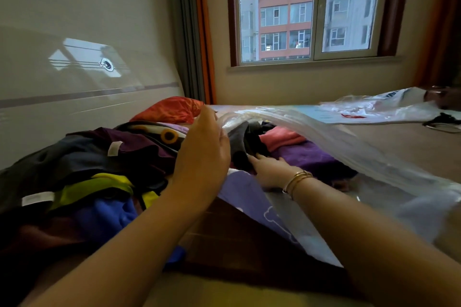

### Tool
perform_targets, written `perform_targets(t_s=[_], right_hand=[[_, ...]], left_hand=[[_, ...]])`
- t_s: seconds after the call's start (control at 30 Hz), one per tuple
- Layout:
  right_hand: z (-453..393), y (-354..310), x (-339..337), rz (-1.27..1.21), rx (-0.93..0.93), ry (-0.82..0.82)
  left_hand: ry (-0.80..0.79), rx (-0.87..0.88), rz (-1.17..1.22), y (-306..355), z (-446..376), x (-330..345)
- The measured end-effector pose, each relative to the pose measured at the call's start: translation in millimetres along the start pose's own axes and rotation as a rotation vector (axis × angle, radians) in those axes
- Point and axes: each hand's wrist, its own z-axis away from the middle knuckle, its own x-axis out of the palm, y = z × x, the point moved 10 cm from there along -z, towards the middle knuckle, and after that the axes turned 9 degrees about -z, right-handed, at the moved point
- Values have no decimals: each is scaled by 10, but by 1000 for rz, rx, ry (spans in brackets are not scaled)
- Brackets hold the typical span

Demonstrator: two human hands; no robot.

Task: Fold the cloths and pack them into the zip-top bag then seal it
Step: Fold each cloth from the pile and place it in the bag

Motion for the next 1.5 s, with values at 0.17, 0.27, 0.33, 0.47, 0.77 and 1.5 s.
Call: perform_targets(t_s=[0.17, 0.27, 0.33, 0.47, 0.77, 1.5], right_hand=[[861, -167, -255, -220, -65, 167], [1498, -285, -422, -347, -58, 313], [1895, -404, -495, -462, -82, 425], [2414, -751, -445, -533, -171, 532], [2423, -1926, 205, -612, -349, 360], [1918, -2084, 311, -784, -236, 202]], left_hand=[[-72, -57, 9, 52, 181, -35], [-116, -153, 52, 71, 390, -93], [-131, -201, 93, 95, 563, -163], [-157, -305, 153, 60, 976, -354], [-10, -739, 282, -1048, 1730, -1294], [-261, -781, 249, -1310, 2079, -1042]])
